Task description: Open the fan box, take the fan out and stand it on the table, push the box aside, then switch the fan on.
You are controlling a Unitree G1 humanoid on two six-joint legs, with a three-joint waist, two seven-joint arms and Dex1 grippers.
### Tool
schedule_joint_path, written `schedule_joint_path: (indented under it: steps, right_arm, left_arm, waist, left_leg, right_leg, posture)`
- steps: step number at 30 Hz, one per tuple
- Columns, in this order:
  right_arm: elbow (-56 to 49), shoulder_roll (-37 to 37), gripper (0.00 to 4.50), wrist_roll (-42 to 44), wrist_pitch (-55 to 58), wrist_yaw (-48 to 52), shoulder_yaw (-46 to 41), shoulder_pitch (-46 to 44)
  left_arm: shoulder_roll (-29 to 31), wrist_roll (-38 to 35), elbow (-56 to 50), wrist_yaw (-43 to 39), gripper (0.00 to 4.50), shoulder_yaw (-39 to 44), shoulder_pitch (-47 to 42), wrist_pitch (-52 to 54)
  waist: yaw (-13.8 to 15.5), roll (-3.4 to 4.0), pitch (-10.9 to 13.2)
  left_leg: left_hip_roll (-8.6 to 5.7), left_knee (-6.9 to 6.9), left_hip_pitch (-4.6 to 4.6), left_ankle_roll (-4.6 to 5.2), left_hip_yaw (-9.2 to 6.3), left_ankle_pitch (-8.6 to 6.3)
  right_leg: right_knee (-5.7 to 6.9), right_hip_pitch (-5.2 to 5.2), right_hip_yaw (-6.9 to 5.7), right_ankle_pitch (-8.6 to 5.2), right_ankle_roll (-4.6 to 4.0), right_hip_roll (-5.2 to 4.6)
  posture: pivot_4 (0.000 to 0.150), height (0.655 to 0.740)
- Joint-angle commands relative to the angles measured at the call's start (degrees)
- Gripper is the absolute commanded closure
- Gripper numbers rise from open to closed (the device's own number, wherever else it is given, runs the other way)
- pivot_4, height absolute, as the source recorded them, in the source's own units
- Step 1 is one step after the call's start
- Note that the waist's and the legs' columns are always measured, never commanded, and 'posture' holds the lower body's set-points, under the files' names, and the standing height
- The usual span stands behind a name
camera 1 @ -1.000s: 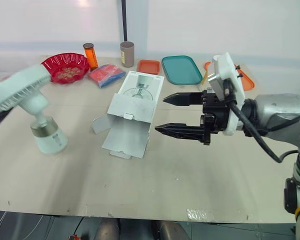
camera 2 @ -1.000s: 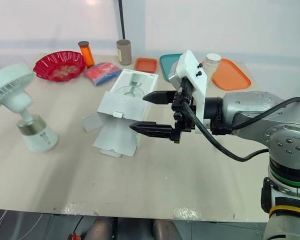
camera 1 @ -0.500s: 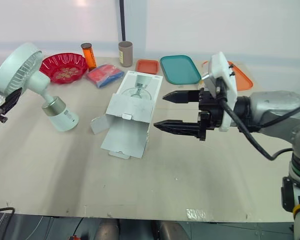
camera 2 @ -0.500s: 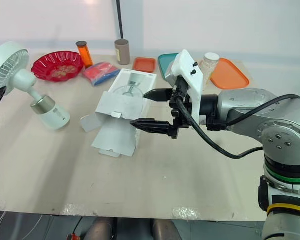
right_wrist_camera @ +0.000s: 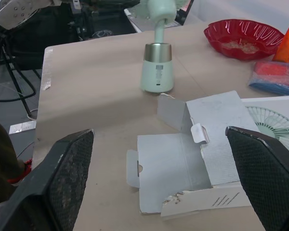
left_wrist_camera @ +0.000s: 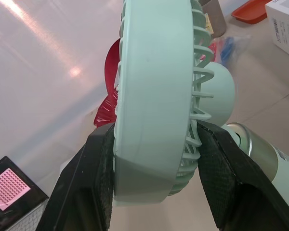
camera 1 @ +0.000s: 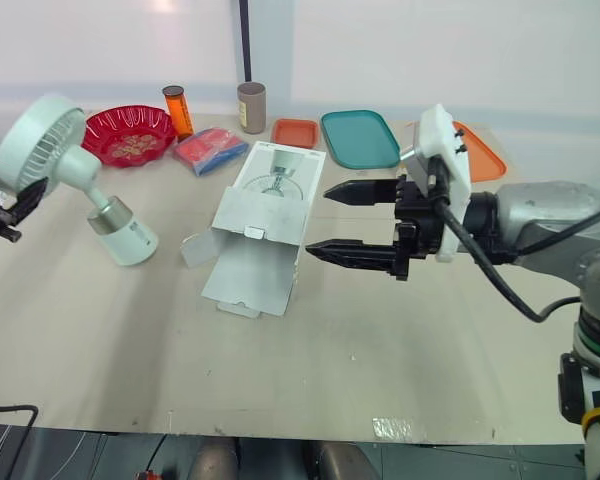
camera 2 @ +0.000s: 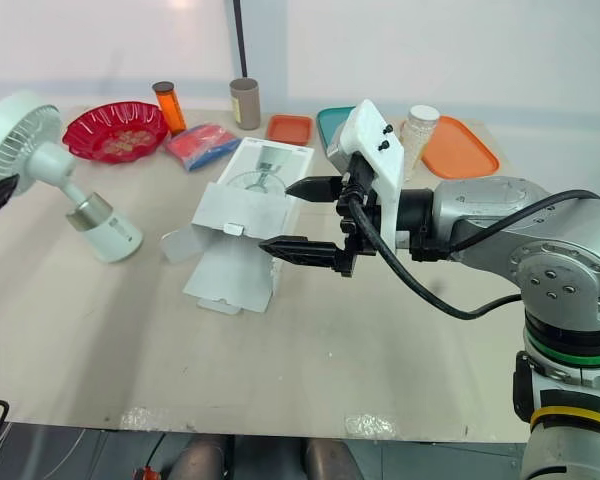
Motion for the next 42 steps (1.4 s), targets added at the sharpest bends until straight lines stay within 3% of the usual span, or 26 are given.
schedule_joint_path:
  steps: [1,8,26,42]
  right_arm:
    - [-1.7,0.6,0.0,0.6,-0.6,-1.2,-1.4,0.3]
    - [-3.0,2.5,0.0,1.2,-0.8,-2.4,-1.4,1.6]
    - [-4.1,2.5,0.0,2.6,-0.2,-5.4,-1.4,2.1]
    - [-1.5,5.6,0.0,3.0,0.6,-9.4,-0.8,-0.4]
  left_arm:
    - [3.1,-0.5,-0.3,-1.0,2.51,1.9,-2.5,-3.0]
    - [4.2,-0.8,-0.7,-5.1,2.51,0.6,-3.1,-5.3]
    - [-1.2,-0.2,-7.8,-7.8,2.51,-1.3,6.1,-16.0]
    - [-9.5,-3.6,-15.8,4.0,2.51,-0.1,11.1,1.1]
  waist:
    - [0.0,0.0,0.0]
    - [0.0,-0.01,0.0]
    - [0.0,-0.01,0.0]
    - [0.1,0.0,0.0]
  left_leg:
    - [0.0,-0.01,0.0,0.0,0.01,0.0]
    - [0.0,-0.01,-0.01,0.0,0.0,0.0]
    - [0.01,0.0,0.01,0.0,0.01,0.0]
    - [-0.01,0.08,0.12,0.0,-0.05,0.01]
  right_leg:
    - [0.0,-0.01,0.0,0.0,0.0,0.0]
    - [0.0,-0.01,-0.02,0.0,-0.01,0.0]
    - [0.01,0.0,0.01,0.0,-0.01,-0.01]
    - [0.09,0.16,-0.02,0.0,0.0,0.01]
  posture:
    - [0.15,0.74]
    - [0.15,0.74]
    - [0.15,0.74]
    - [0.15,0.74]
